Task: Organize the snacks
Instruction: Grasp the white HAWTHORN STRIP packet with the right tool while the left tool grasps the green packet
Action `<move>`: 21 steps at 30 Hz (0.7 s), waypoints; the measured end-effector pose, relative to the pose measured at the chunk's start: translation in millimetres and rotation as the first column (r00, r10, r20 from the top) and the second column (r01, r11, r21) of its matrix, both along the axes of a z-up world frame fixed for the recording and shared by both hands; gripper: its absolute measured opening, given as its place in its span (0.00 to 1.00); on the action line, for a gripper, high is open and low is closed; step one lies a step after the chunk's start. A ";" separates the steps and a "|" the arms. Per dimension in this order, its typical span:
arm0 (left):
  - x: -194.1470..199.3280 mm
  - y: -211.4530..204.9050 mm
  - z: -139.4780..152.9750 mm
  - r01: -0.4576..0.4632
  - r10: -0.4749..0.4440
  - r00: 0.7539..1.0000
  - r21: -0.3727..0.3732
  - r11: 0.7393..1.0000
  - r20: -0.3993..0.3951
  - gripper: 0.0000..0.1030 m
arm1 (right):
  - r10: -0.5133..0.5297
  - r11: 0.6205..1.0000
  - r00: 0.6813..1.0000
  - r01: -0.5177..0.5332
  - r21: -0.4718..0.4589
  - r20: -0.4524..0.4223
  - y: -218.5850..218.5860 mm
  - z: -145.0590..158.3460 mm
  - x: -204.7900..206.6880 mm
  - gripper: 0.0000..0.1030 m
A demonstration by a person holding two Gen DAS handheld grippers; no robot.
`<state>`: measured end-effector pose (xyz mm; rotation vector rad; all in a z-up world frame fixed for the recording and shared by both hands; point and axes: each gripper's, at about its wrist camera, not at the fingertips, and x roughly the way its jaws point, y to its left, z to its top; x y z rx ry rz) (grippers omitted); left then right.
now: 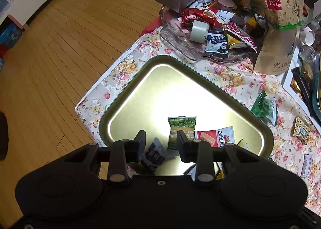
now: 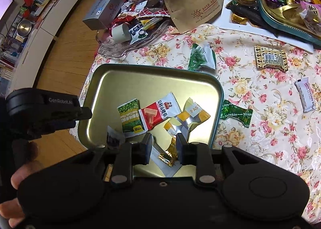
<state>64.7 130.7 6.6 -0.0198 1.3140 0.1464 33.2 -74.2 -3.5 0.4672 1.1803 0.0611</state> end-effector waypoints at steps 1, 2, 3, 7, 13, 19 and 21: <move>-0.5 -1.3 0.1 0.005 -0.005 1.000 0.004 1.000 0.001 0.42 | -0.003 1.000 1.000 0.003 -0.002 0.001 -0.8 0.4 -0.1 0.28; -0.9 -2.7 0.3 0.011 -0.011 1.000 0.009 1.000 0.002 0.42 | -0.006 1.000 1.000 0.006 -0.004 0.002 -1.8 0.9 -0.2 0.28; -1.2 -4.4 0.4 0.017 -0.017 1.000 0.015 1.000 0.004 0.42 | -0.011 1.000 1.000 0.011 -0.005 0.004 -2.8 1.5 -0.2 0.28; -2.9 -12.1 -0.1 0.044 -0.044 0.999 0.025 0.999 0.004 0.42 | -0.035 0.999 0.999 0.035 -0.011 0.001 -9.5 1.1 -0.6 0.29; -4.6 -27.0 -3.0 0.074 -0.074 0.997 0.029 0.997 -0.005 0.42 | -0.084 0.996 0.996 0.083 -0.022 -0.030 -25.4 -6.2 -2.0 0.29; -8.9 -54.9 -8.0 0.134 -0.133 0.991 0.024 0.991 -0.019 0.42 | -0.146 0.989 0.988 0.144 -0.043 -0.057 -47.1 -12.8 -3.6 0.29; -11.2 -66.9 -10.7 0.163 -0.162 0.986 0.024 0.986 -0.026 0.42 | -0.167 0.985 0.984 0.164 -0.056 -0.064 -57.0 -14.7 -4.6 0.29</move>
